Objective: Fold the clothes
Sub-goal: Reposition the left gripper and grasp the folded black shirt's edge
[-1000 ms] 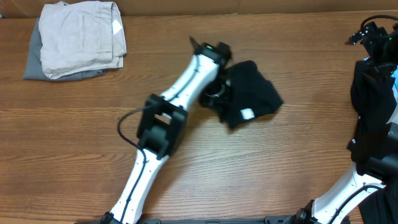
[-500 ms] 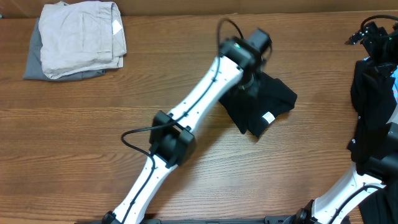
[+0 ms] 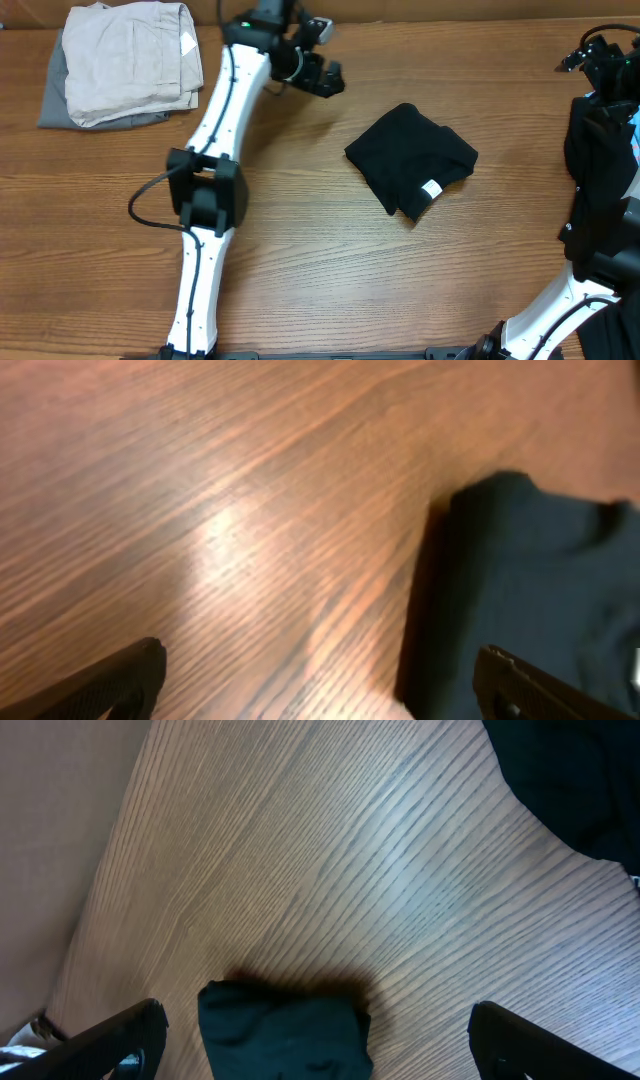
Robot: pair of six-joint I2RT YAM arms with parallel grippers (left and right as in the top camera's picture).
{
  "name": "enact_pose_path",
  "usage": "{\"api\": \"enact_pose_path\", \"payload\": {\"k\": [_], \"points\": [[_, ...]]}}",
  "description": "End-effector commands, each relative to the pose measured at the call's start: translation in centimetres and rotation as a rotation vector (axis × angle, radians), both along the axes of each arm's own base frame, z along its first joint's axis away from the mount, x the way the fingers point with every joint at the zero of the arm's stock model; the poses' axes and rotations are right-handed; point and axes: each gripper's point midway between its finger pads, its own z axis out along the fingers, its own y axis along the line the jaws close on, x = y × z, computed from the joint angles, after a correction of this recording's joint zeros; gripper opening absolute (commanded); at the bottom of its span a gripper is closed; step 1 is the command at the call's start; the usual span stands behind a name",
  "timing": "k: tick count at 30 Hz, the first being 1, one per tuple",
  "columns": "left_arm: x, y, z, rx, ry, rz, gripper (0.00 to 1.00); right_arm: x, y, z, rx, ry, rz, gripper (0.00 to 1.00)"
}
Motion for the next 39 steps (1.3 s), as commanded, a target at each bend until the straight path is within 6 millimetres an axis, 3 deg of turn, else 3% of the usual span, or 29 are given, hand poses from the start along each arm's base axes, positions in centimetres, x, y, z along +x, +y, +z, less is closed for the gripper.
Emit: {"api": "enact_pose_path", "payload": {"k": [1, 12, 19, 22, 24, 26, 32, 35, 39], "points": [[-3.2, -4.3, -0.9, -0.185, 0.049, -0.211, 1.00, 0.1, -0.1, 0.5, -0.014, -0.017, 0.007, 1.00], [-7.0, -8.9, -5.7, -0.224, 0.195, -0.295, 1.00, 0.1, -0.1, 0.5, -0.014, -0.017, 0.007, 1.00], [-8.1, -9.7, -9.4, -0.230, 0.300, -0.274, 1.00, 0.1, -0.1, 0.5, -0.014, -0.017, 0.007, 1.00], [-8.5, -9.9, -9.5, -0.254, 0.326, -0.279, 1.00, 0.1, -0.2, 0.5, -0.014, -0.017, 0.006, 1.00], [-8.7, -10.1, -9.4, -0.257, 0.330, -0.283, 0.89, 0.1, -0.1, 0.5, -0.014, -0.017, 0.007, 1.00], [-9.0, -10.4, -9.4, -0.255, 0.335, -0.286, 0.83, 0.1, -0.1, 0.5, -0.014, -0.017, 0.007, 1.00], [-9.5, -12.2, -8.5, -0.317, 0.352, -0.299, 0.83, 0.1, -0.1, 0.5, -0.014, -0.017, 0.007, 1.00], [-9.0, -12.9, -8.1, -0.342, 0.353, -0.279, 0.89, 0.1, -0.1, 0.5, -0.014, -0.017, 0.006, 1.00], [-8.7, -13.6, -8.0, -0.348, 0.333, -0.277, 0.85, 0.1, -0.1, 0.5, -0.014, -0.017, 0.007, 1.00]]}}
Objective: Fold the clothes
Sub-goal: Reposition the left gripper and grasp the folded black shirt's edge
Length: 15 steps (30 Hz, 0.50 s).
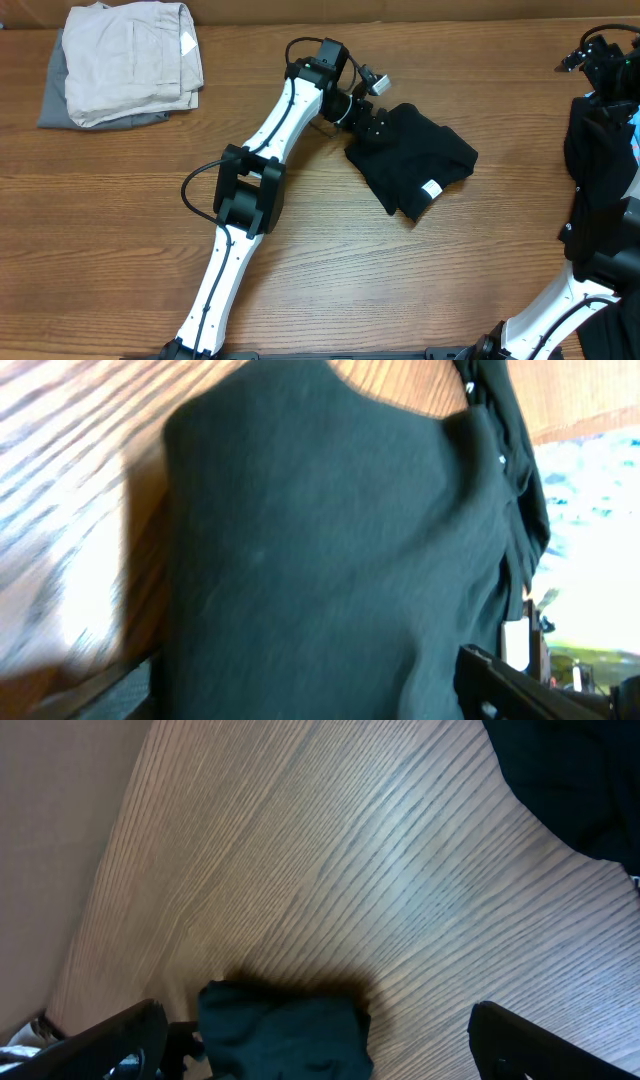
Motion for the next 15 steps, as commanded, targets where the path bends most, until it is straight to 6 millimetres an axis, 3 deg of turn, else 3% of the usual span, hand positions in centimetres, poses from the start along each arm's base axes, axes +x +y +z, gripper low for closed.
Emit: {"api": "enact_pose_path", "payload": {"k": [1, 3, 5, 6, 7, 12, 15], "points": [[-0.8, -0.7, -1.3, -0.007, 0.064, 0.002, 0.80, 0.1, -0.2, 0.5, -0.015, -0.017, 0.007, 1.00], [-0.9, -0.9, -1.4, 0.000, 0.058, 0.000, 0.63, 0.1, -0.2, 0.5, -0.015, -0.017, 0.007, 1.00], [-1.0, -1.0, -1.7, 0.019, 0.052, 0.000, 0.32, 0.1, -0.2, 0.5, -0.015, -0.017, 0.007, 1.00], [-1.0, -1.1, -1.9, 0.029, 0.048, 0.001, 0.10, 0.1, -0.1, 0.5, -0.015, -0.017, 0.007, 1.00], [-1.0, -1.1, -2.0, 0.035, 0.045, 0.002, 0.04, 0.1, -0.2, 0.5, -0.015, -0.017, 0.007, 1.00], [-0.5, -0.7, -1.8, 0.031, 0.042, 0.012, 0.04, 0.1, -0.2, 0.5, -0.015, -0.017, 0.007, 1.00], [0.9, 0.6, -1.3, 0.032, 0.033, 0.052, 0.04, 0.1, -0.2, 0.5, -0.015, -0.017, 0.007, 1.00]]}}
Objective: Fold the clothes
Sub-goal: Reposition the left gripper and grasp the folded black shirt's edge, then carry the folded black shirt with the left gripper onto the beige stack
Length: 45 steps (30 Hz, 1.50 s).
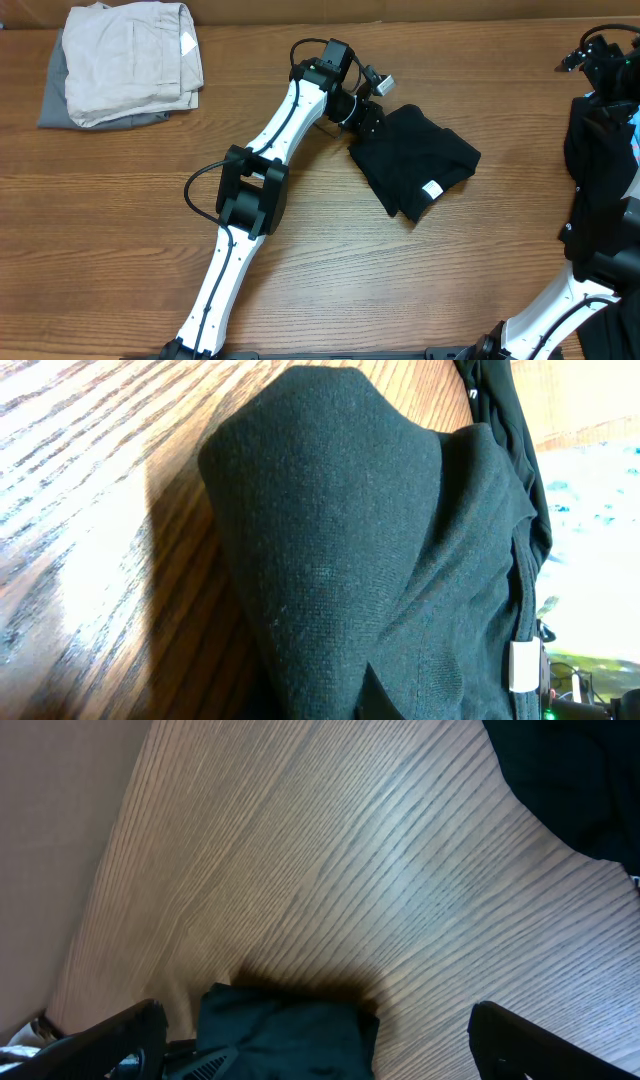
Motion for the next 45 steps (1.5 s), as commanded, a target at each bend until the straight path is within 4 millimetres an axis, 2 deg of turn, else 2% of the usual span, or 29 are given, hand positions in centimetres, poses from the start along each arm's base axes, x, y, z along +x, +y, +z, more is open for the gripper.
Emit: {"api": "enact_pose_path", "payload": {"k": [1, 6, 11, 15, 19, 27, 31, 36, 45], "points": [[1.8, 1.8, -1.1, 0.035, 0.025, 0.073, 0.04, 0.1, -0.1, 0.6, -0.014, -0.018, 0.007, 1.00], [7.1, 7.4, -0.3, 0.115, -0.051, 0.240, 0.04, 0.1, -0.2, 0.6, -0.015, -0.018, 0.007, 1.00], [11.9, 14.5, 1.0, 0.206, -0.142, 0.409, 0.04, 0.1, -0.2, 0.5, -0.015, -0.017, 0.007, 1.00], [14.7, 20.2, 2.7, 0.279, -0.219, 0.524, 0.04, 0.1, -0.2, 0.5, -0.015, -0.017, 0.007, 1.00], [16.6, 25.1, 4.9, 0.345, -0.300, 0.617, 0.04, 0.1, -0.2, 0.5, -0.015, -0.017, 0.006, 1.00], [18.7, 32.9, 10.6, 0.349, -0.441, 0.762, 0.04, 0.1, -0.1, 0.5, -0.014, -0.017, 0.007, 1.00], [19.2, 35.8, 12.9, 0.351, -0.491, 0.831, 0.04, 0.1, -0.2, 0.5, -0.015, -0.017, 0.007, 1.00], [19.4, 39.1, 14.6, 0.375, -0.528, 0.907, 0.04, 0.1, -0.2, 0.5, -0.015, -0.017, 0.007, 1.00], [19.1, 43.1, 16.7, 0.357, -0.511, 1.030, 0.04, 0.1, -0.2, 0.5, -0.015, -0.017, 0.007, 1.00]]}}
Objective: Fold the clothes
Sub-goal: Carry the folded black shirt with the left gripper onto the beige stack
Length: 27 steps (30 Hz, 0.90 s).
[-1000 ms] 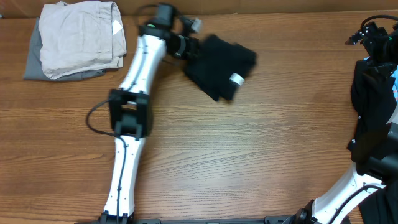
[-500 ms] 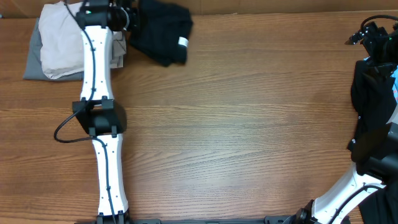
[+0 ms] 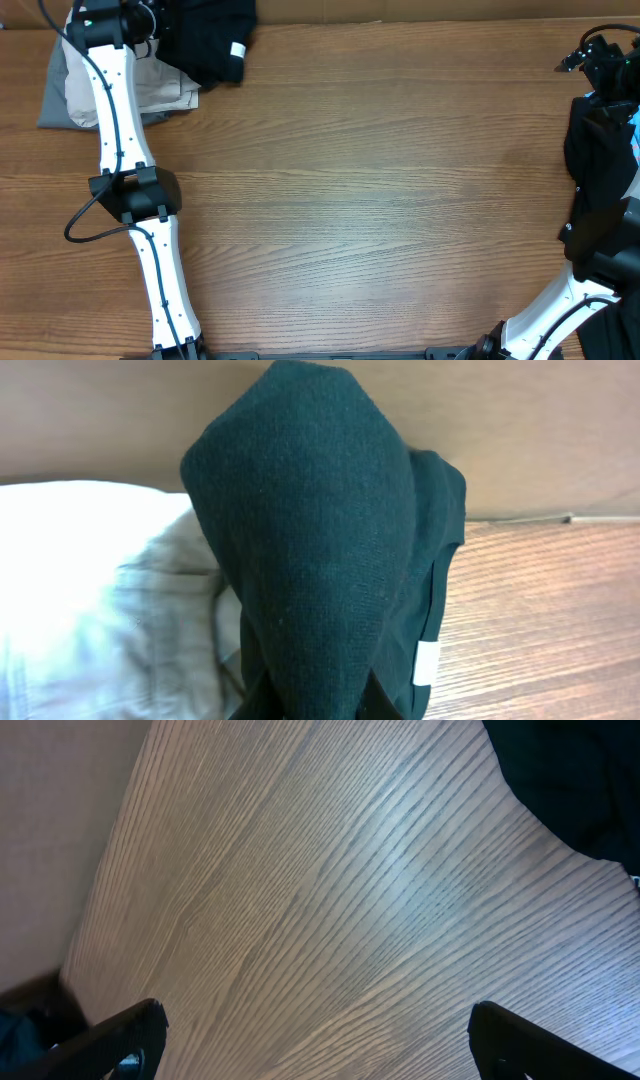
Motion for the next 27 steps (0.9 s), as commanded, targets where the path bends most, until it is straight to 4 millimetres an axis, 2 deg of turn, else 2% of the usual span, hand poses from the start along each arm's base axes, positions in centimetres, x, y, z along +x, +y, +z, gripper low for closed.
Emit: {"api": "enact_pose_path", "payload": {"k": [1, 9, 17, 22, 27], "points": [[-0.1, 1.3, 2.9, -0.040, -0.047, 0.066, 0.04, 0.1, -0.1, 0.5, -0.015, -0.017, 0.007, 1.00], [-1.4, 4.1, 5.7, -0.043, -0.045, 0.213, 0.04, 0.1, -0.1, 0.5, -0.014, -0.017, 0.006, 1.00], [-2.7, 8.0, 4.6, 0.026, 0.020, 0.371, 0.04, 0.1, -0.1, 0.5, -0.014, -0.017, 0.007, 1.00], [-3.0, 9.9, 4.8, 0.054, 0.011, 0.402, 0.04, 0.1, -0.1, 0.5, -0.014, -0.017, 0.007, 1.00], [-2.9, 11.6, 5.5, 0.134, -0.035, 0.363, 0.05, 0.1, -0.1, 0.5, -0.014, -0.017, 0.007, 1.00]]}}
